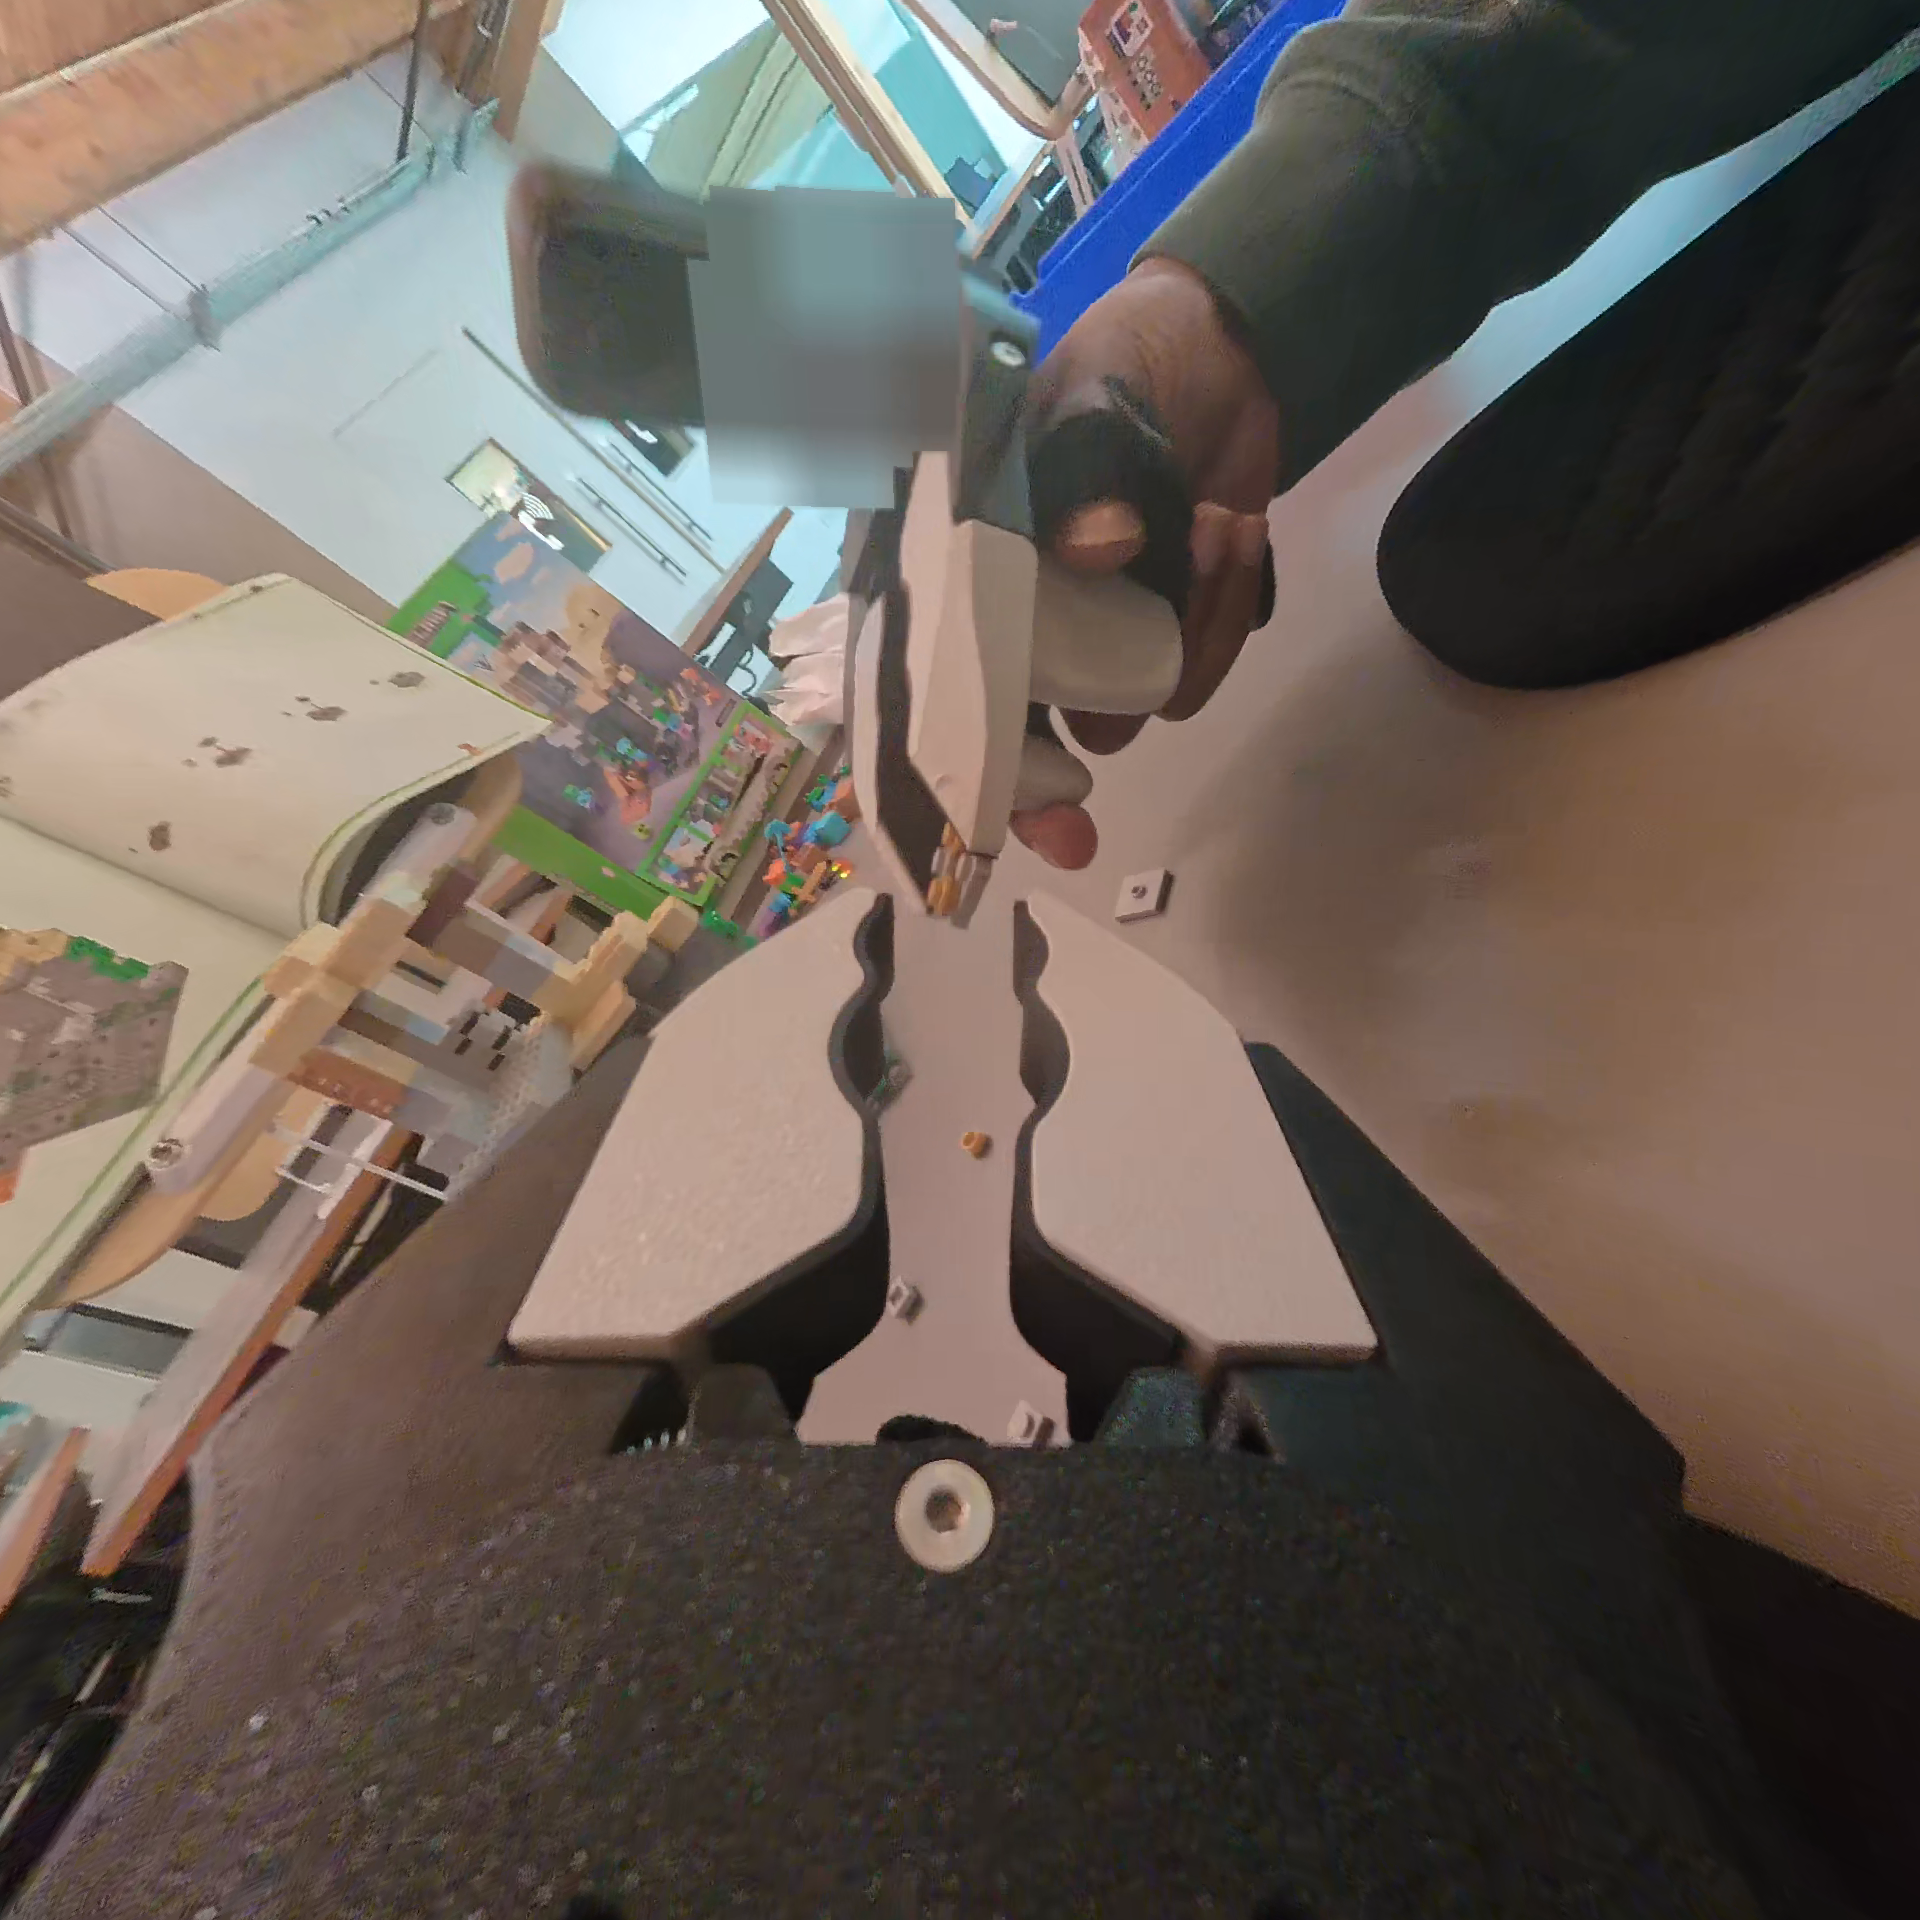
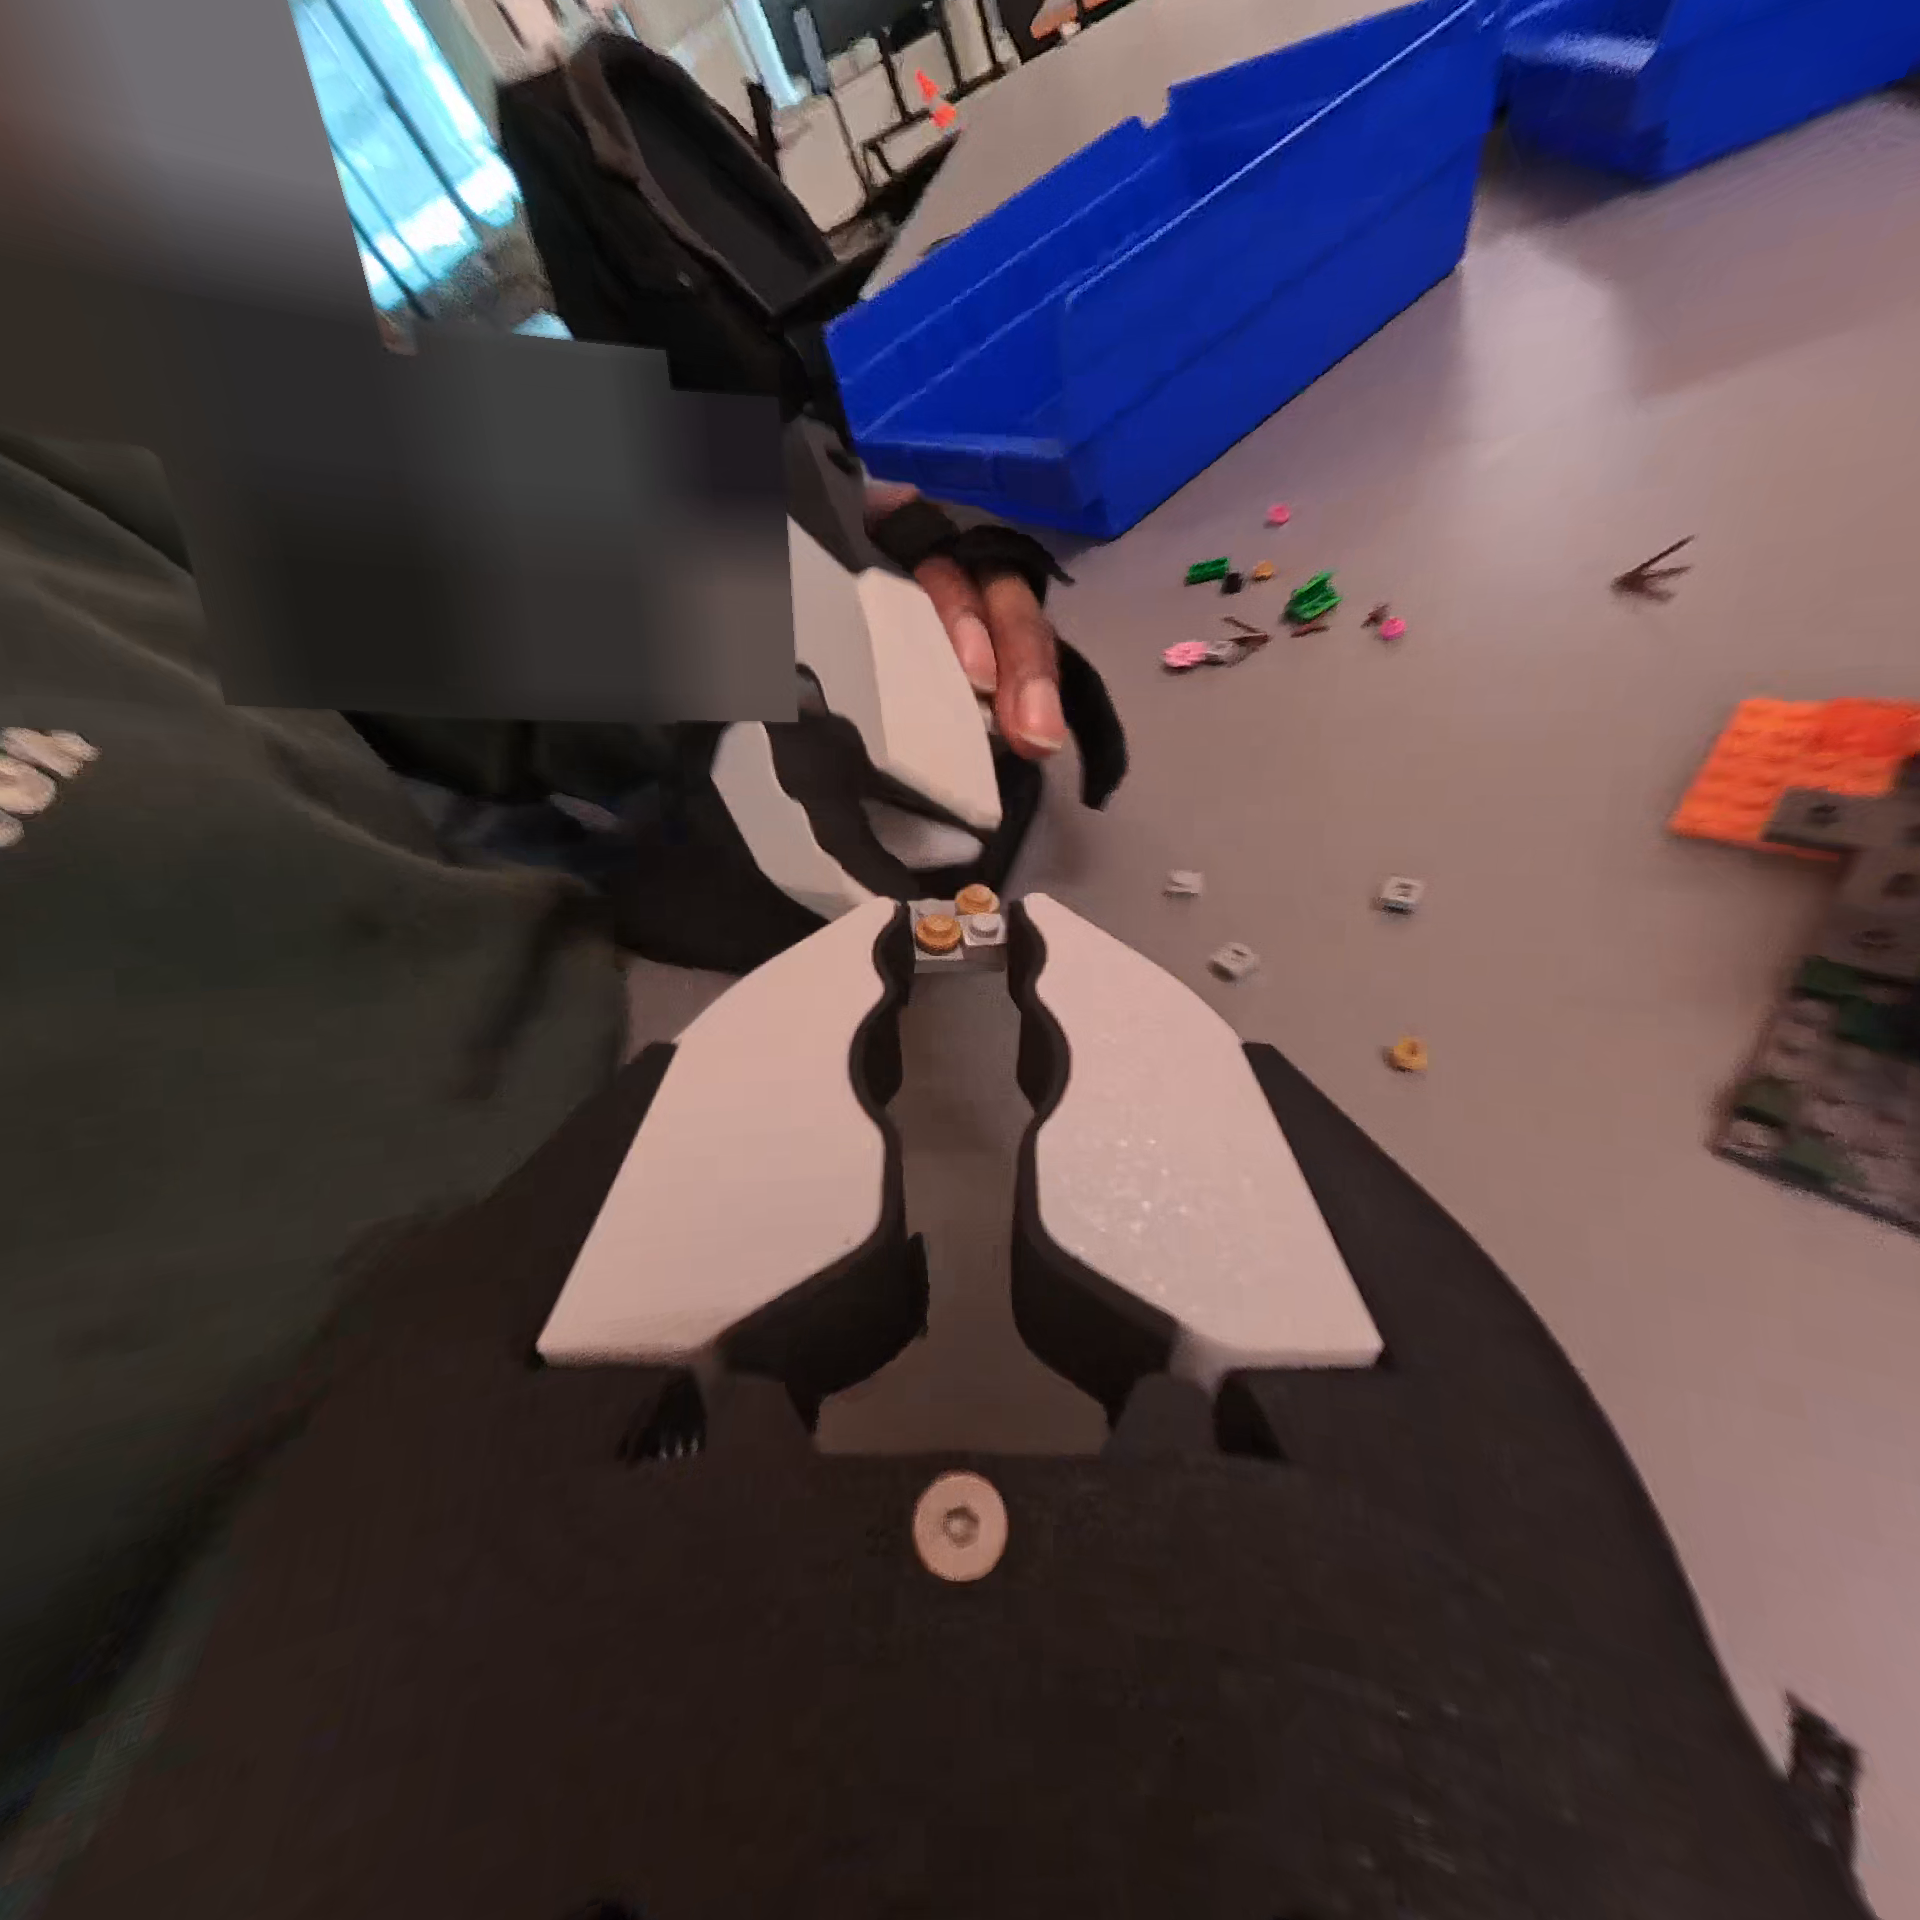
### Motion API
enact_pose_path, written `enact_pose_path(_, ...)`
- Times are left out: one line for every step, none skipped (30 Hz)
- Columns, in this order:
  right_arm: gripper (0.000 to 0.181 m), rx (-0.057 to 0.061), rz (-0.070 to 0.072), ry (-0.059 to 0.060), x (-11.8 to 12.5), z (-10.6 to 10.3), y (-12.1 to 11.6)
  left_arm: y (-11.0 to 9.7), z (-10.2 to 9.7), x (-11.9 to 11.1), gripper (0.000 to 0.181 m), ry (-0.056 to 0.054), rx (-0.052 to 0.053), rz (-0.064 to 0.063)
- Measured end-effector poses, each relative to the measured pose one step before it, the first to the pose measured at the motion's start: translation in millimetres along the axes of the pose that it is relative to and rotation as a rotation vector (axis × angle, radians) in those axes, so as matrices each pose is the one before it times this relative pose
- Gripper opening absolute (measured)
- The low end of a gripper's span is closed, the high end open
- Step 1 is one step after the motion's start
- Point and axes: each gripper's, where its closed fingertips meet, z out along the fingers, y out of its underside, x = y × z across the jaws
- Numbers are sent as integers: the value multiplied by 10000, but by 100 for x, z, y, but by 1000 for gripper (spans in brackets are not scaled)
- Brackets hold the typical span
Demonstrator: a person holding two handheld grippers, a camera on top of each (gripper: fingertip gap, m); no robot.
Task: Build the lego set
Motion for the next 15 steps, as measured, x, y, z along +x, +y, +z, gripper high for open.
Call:
enact_pose_path(17, -221, -731, 524, 482, -236, 513, 142, -69, -62, 22, 49, -27, -140)
enact_pose_path(17, -377, -760, 614, 565, -129, 774, 168, -54, -93, 21, 34, -43, -144)
enact_pose_path(17, -411, -726, 493, 337, 24, 857, 251, -41, -148, 20, 19, -86, -180)
enact_pose_path(17, -423, -671, 331, 12, 182, 864, 317, -9, -191, 18, -10, -116, -179)
enact_pose_path(17, -468, -626, 289, -91, 297, 883, 371, 17, -241, 17, -48, -147, -164)
enact_pose_path(18, -460, -571, 191, -257, 383, 799, 363, 39, -248, 15, -62, -164, -132)
enact_pose_path(18, -374, -421, 65, -376, 407, 608, 283, 35, -198, 14, -61, -124, -101)
enact_pose_path(18, -297, -264, 17, -343, 399, 450, 215, 26, -157, 13, -60, -94, -74)
enact_pose_path(18, -263, -197, -31, -298, 363, 375, 165, 37, -113, 12, -40, -86, -54)
enact_pose_path(18, -224, -168, -2, -166, 293, 301, 152, 39, -39, 12, -19, -82, -39)
enact_pose_path(18, -194, -130, 32, -73, 253, 250, 146, 26, -47, 11, -30, -82, -6)
enact_pose_path(18, -166, -81, -37, -114, 195, 211, 126, 19, -68, 11, -47, -72, 10)
enact_pose_path(18, -141, -32, -47, -93, 166, 178, 143, 20, -58, 10, -37, -73, -16)
enact_pose_path(18, -115, -26, -16, -34, 133, 152, 130, 14, -13, 10, 11, -60, -38)
enact_pose_path(18, -62, -50, -10, -12, 59, 59, 59, -9, -41, 9, -3, -9, -34)
